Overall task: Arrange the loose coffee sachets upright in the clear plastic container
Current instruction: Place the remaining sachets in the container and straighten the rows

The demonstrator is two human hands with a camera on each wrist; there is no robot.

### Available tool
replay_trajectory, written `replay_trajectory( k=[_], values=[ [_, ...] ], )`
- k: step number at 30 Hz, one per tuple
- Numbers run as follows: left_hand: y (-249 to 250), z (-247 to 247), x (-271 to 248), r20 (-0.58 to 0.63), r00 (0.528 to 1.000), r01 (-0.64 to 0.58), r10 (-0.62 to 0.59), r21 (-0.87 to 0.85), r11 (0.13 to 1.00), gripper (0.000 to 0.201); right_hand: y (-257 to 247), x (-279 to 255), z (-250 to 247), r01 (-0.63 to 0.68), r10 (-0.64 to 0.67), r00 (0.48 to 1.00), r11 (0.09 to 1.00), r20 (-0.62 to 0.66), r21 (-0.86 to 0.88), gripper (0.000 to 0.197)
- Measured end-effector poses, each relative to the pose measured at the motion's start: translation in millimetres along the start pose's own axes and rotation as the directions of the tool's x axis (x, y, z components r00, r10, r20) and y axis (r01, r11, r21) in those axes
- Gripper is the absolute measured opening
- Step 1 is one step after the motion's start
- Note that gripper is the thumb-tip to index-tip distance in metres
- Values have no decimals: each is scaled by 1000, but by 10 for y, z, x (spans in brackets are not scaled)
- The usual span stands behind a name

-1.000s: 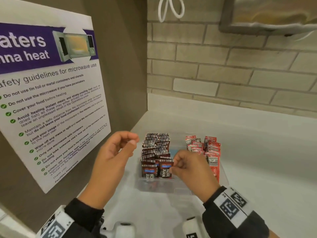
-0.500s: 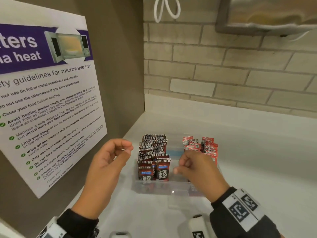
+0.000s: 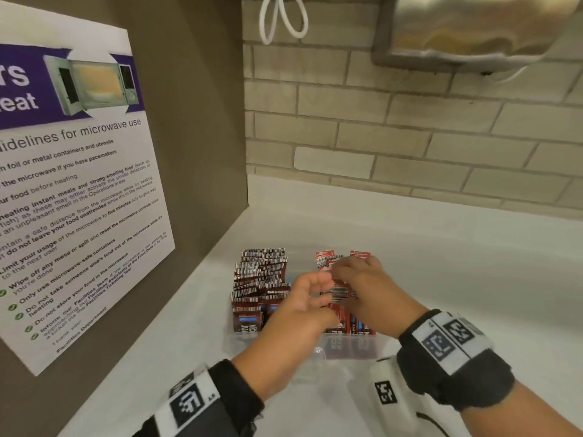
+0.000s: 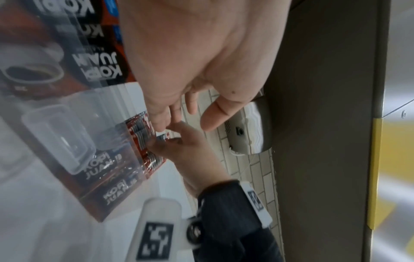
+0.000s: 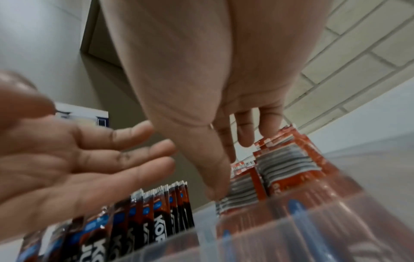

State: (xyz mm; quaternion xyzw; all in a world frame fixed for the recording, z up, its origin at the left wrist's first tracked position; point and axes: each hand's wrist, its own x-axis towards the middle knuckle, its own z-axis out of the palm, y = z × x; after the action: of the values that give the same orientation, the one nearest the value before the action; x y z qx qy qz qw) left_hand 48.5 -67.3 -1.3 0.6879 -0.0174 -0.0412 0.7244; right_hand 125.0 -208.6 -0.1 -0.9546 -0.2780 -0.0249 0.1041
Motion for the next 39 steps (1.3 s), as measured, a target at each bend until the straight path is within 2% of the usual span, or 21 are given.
replay_trajectory(
  k=[2,5,9,13,16,18,21,26,28,30,32,34,36,39],
  values=[
    [-9,34,12,-3,1000,17,-17,-6,1000,52,-37,53,-5,-43,47,998,995,42,-91,53],
    [-15,-11,-2,-20,1000,12,-13,-22,1000,52,-51,79,-11,-69,80,995,984,62,-166,45],
    [-21,-61,-20,-49,999,1,-3,-28,1000,49,-59,51,-14,-93,101,993,987,56,-132,38],
    [-65,-39,-35,-52,998,27,-29,-33,999,45,-95,3,-104,-67,74,996,990,53,-125,33],
    [-95,-36,-43,-41,998,49,-50,-39,998,48,-120,-84,-174,-40,45,996,997,76,-64,22],
    [-101,-42,-49,-39,998,48,-49,-44,998,47,-117,-131,-190,-38,41,994,999,96,-33,23],
    [-79,-39,-64,-35,999,5,-6,-36,999,44,-105,-158,-271,-59,57,997,998,49,36,24],
    [81,-128,-90,-45,983,-177,177,3,984,40,-116,-146,-671,-22,47,993,976,-110,217,26],
    [184,-201,-92,-58,968,-244,244,8,970,42,-160,-136,-871,46,8,988,938,-153,345,26],
    [283,-262,-83,-34,962,-269,270,30,963,44,-244,-124,-1027,109,-50,991,855,-127,507,23],
    [360,-309,-93,57,971,-231,231,0,973,43,-353,-100,-1099,145,-120,989,737,-82,660,22],
    [416,-331,-148,171,973,-147,153,-51,988,42,-452,-70,-1081,157,-152,986,661,-73,734,24],
    [432,-343,-207,217,970,-96,112,-85,992,39,-536,-45,-1003,161,-137,986,622,-97,766,24],
    [399,-389,-240,143,983,-98,118,-140,985,29,-582,-54,-811,177,-25,978,621,-207,763,30]
  ],
)
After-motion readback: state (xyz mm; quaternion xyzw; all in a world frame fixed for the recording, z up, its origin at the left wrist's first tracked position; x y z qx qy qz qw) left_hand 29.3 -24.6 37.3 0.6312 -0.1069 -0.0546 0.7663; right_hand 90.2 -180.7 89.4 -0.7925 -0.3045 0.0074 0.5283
